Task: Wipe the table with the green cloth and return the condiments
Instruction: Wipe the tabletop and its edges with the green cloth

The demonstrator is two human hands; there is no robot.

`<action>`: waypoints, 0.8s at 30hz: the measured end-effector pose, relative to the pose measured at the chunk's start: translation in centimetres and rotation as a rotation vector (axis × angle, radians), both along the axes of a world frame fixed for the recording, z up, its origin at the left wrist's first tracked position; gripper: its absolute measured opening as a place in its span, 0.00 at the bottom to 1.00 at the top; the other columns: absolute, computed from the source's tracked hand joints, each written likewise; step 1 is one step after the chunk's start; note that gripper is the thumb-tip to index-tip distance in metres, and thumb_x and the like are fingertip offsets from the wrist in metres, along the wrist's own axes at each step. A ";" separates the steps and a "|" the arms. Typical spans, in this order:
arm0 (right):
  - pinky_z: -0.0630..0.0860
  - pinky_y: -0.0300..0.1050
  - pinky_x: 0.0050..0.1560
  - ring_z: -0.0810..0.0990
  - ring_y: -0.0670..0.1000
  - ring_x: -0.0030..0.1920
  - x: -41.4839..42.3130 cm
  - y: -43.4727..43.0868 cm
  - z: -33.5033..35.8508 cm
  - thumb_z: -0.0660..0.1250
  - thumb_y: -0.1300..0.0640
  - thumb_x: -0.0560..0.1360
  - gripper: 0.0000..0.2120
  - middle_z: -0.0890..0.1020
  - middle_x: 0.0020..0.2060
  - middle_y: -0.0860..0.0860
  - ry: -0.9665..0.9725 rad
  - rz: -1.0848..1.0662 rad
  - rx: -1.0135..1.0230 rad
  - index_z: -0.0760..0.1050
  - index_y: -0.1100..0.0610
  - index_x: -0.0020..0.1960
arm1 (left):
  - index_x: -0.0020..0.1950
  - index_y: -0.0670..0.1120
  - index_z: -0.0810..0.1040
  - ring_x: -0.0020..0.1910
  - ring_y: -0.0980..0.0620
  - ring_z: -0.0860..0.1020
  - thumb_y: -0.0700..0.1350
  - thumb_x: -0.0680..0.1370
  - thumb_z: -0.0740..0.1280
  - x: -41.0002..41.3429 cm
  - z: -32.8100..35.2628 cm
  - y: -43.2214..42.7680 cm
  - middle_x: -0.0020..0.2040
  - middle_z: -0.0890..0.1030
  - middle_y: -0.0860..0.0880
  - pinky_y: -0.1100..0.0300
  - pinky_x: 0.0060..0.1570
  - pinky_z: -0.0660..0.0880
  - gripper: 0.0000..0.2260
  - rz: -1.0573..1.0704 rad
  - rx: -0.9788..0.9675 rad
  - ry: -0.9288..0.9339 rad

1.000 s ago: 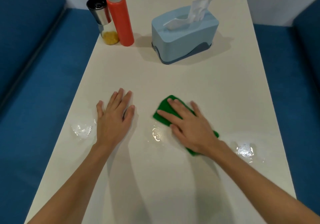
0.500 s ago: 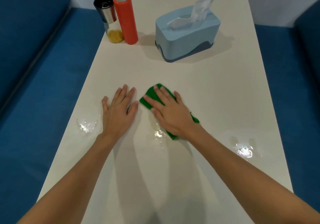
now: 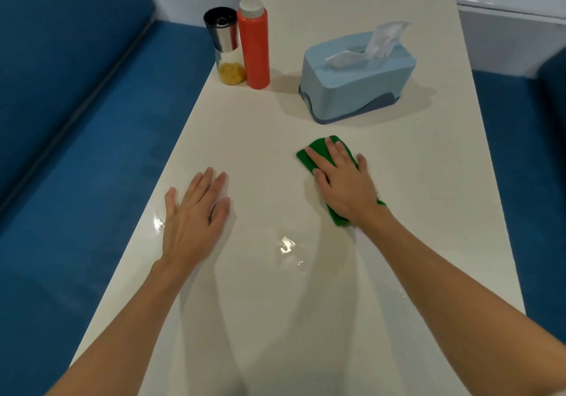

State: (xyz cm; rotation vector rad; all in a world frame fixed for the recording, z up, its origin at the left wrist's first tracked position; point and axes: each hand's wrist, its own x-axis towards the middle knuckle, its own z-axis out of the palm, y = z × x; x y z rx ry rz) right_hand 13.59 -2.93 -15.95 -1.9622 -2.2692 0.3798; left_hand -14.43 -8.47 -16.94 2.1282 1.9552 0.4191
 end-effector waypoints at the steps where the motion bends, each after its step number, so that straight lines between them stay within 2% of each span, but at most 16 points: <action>1: 0.45 0.59 0.73 0.48 0.51 0.77 -1.6 0.3 0.0 0.45 0.48 0.81 0.24 0.52 0.77 0.52 0.000 -0.029 0.000 0.51 0.41 0.76 | 0.76 0.54 0.61 0.77 0.55 0.54 0.55 0.82 0.49 0.1 0.0 0.0 0.78 0.58 0.53 0.45 0.74 0.44 0.23 0.007 0.002 -0.006; 4: 0.44 0.59 0.73 0.48 0.53 0.77 -5.9 0.0 0.1 0.46 0.50 0.82 0.24 0.51 0.78 0.53 0.006 0.000 0.010 0.50 0.43 0.77 | 0.77 0.54 0.61 0.77 0.56 0.54 0.55 0.82 0.49 0.1 0.0 0.0 0.78 0.58 0.53 0.46 0.74 0.44 0.23 0.010 -0.001 0.002; 7: 0.45 0.59 0.73 0.50 0.53 0.77 -8.7 -2.9 -0.1 0.49 0.50 0.81 0.24 0.53 0.77 0.53 0.048 0.174 0.047 0.53 0.43 0.77 | 0.76 0.56 0.61 0.77 0.57 0.53 0.55 0.82 0.49 -0.1 0.0 0.1 0.78 0.58 0.54 0.48 0.74 0.44 0.22 0.007 -0.006 -0.007; 10: 0.46 0.58 0.73 0.53 0.51 0.76 -7.3 -6.5 -0.3 0.49 0.48 0.81 0.22 0.56 0.77 0.51 0.059 0.431 0.043 0.57 0.42 0.75 | 0.76 0.57 0.60 0.77 0.59 0.52 0.56 0.82 0.49 -0.1 0.1 0.1 0.78 0.57 0.56 0.50 0.73 0.43 0.22 0.006 -0.019 -0.017; 12: 0.45 0.57 0.73 0.53 0.48 0.76 -4.3 -7.2 -0.3 0.48 0.46 0.81 0.21 0.57 0.76 0.49 0.034 0.513 0.031 0.58 0.40 0.74 | 0.77 0.57 0.60 0.77 0.59 0.52 0.56 0.82 0.49 -0.3 0.1 0.1 0.78 0.57 0.55 0.50 0.73 0.42 0.22 -0.001 -0.024 -0.015; 14: 0.45 0.58 0.73 0.52 0.46 0.76 -1.5 -6.3 -0.1 0.47 0.45 0.81 0.21 0.57 0.76 0.46 0.014 0.477 0.031 0.58 0.38 0.74 | 0.77 0.56 0.60 0.77 0.58 0.52 0.56 0.82 0.48 -0.3 0.2 0.2 0.78 0.56 0.55 0.50 0.73 0.41 0.23 -0.015 -0.035 -0.024; 17: 0.44 0.59 0.73 0.51 0.46 0.76 -0.2 -3.3 0.3 0.43 0.43 0.80 0.23 0.56 0.77 0.47 0.026 0.310 0.006 0.56 0.38 0.74 | 0.76 0.54 0.61 0.77 0.57 0.53 0.56 0.82 0.49 -0.3 0.6 0.3 0.78 0.58 0.55 0.49 0.73 0.41 0.23 -0.015 -0.062 -0.094; 19: 0.44 0.58 0.73 0.51 0.49 0.76 -1.7 -1.6 0.3 0.42 0.44 0.79 0.24 0.55 0.77 0.50 0.034 0.162 0.019 0.56 0.41 0.75 | 0.77 0.52 0.60 0.77 0.56 0.54 0.53 0.83 0.50 0.1 1.4 0.7 0.77 0.59 0.53 0.48 0.73 0.43 0.22 0.013 -0.065 -0.169; 21: 0.43 0.58 0.73 0.50 0.53 0.77 -4.2 -0.8 0.3 0.46 0.48 0.81 0.24 0.53 0.77 0.55 0.039 0.070 0.012 0.55 0.46 0.77 | 0.77 0.50 0.59 0.77 0.55 0.54 0.49 0.84 0.52 1.3 2.4 1.3 0.77 0.60 0.52 0.49 0.74 0.45 0.21 0.051 -0.036 -0.223; 23: 0.44 0.55 0.73 0.50 0.54 0.76 -6.6 -1.1 1.1 0.49 0.53 0.82 0.23 0.53 0.77 0.57 0.205 0.095 -0.059 0.54 0.49 0.77 | 0.78 0.47 0.58 0.77 0.54 0.54 0.47 0.84 0.53 3.4 3.4 2.0 0.77 0.60 0.50 0.51 0.74 0.46 0.22 0.082 0.005 -0.270; 24: 0.48 0.52 0.73 0.53 0.54 0.76 -7.1 -1.4 1.8 0.50 0.56 0.82 0.24 0.56 0.76 0.56 0.384 0.109 -0.140 0.54 0.48 0.77 | 0.78 0.45 0.57 0.77 0.53 0.54 0.46 0.84 0.53 4.9 4.0 2.2 0.77 0.59 0.48 0.52 0.74 0.47 0.22 0.088 0.018 -0.296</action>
